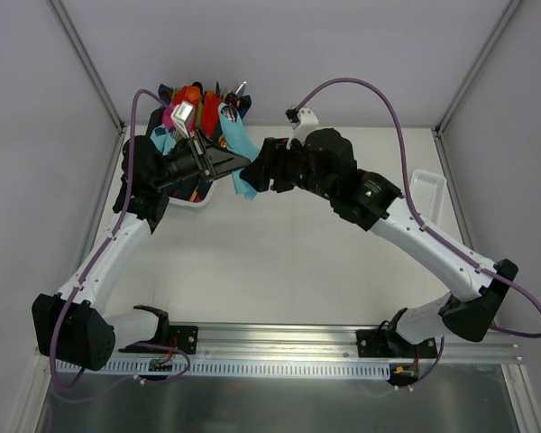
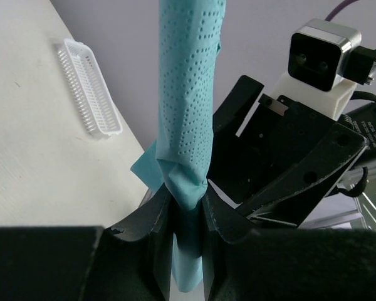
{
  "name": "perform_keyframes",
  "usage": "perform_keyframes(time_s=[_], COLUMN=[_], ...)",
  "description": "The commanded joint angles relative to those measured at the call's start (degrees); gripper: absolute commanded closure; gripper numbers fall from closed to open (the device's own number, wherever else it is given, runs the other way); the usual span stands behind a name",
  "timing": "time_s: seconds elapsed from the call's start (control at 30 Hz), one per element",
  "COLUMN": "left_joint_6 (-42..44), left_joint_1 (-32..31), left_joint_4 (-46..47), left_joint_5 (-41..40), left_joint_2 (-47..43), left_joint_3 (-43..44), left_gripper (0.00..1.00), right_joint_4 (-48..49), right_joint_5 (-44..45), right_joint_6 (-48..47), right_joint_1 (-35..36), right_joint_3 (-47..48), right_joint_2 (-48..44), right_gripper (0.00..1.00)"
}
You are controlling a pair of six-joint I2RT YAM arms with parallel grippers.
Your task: Place the utensils on the paper napkin and roll it up
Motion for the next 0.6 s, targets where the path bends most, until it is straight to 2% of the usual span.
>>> perform_keyframes(time_s=[0.0,0.3,0.57], left_joint_6=[-6.1,-7.6,-7.8], left_joint_1=[-1.1,-1.2,-1.4], left_joint_4=[11.4,12.7,13.4], left_joint_5=[2.4,2.7,2.6], left_joint_2=[-0.6,-0.3,0.0], left_joint_3=[-1.6,-3.2,-3.1], left_gripper=[1.0,1.0,1.0], right_joint_4=[5.4,14.0,14.1], right_joint_5=[-3.8,-12.8,-17.4], right_joint_6=[1.5,3.5,3.7], right_joint_1=[-1.4,-2.9,-3.2], right_joint_3=[-1.1,-5.6,-5.3], right_joint_2=[-2.9,-4.1,-2.9], right_gripper=[0.36,0.39,0.46])
